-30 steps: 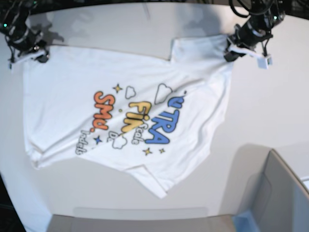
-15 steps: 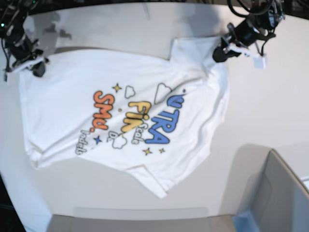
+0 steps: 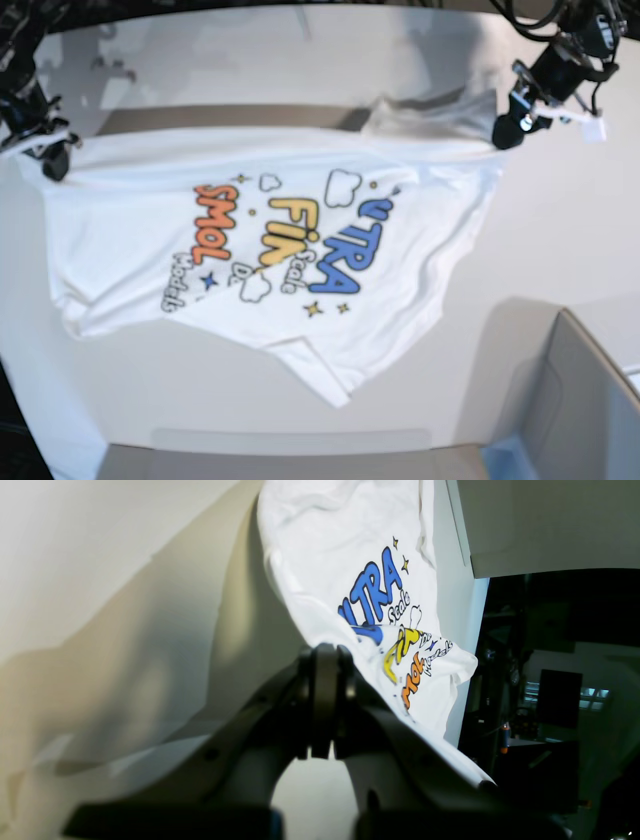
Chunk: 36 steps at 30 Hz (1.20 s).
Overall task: Layout the t-shirt on the table in an organized manner, then fold the t-shirt properly
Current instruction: 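Lift the shirt edges with both grippers, raising the collar side, then fold the lifted collar side over the print toward the hem with both grippers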
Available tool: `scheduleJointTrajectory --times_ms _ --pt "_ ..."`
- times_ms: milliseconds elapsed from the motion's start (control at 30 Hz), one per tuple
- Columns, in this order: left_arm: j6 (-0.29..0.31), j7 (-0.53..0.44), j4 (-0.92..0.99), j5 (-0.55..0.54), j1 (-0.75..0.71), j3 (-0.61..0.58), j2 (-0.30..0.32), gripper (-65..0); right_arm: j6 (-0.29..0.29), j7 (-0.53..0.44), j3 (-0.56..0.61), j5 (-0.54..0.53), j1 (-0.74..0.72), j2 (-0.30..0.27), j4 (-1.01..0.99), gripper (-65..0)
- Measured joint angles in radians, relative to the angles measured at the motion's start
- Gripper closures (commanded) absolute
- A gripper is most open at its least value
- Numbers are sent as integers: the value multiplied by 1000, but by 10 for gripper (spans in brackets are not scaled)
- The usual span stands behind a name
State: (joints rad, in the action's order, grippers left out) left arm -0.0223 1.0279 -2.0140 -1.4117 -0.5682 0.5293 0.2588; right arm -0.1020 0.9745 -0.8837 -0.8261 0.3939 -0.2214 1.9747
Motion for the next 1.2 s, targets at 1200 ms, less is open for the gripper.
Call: scheduleJointTrajectory --times_ms 1200 --pt "-142 -53 301 211 612 -365 -10 0 3 -9 -4 0 -282 14 -315 0"
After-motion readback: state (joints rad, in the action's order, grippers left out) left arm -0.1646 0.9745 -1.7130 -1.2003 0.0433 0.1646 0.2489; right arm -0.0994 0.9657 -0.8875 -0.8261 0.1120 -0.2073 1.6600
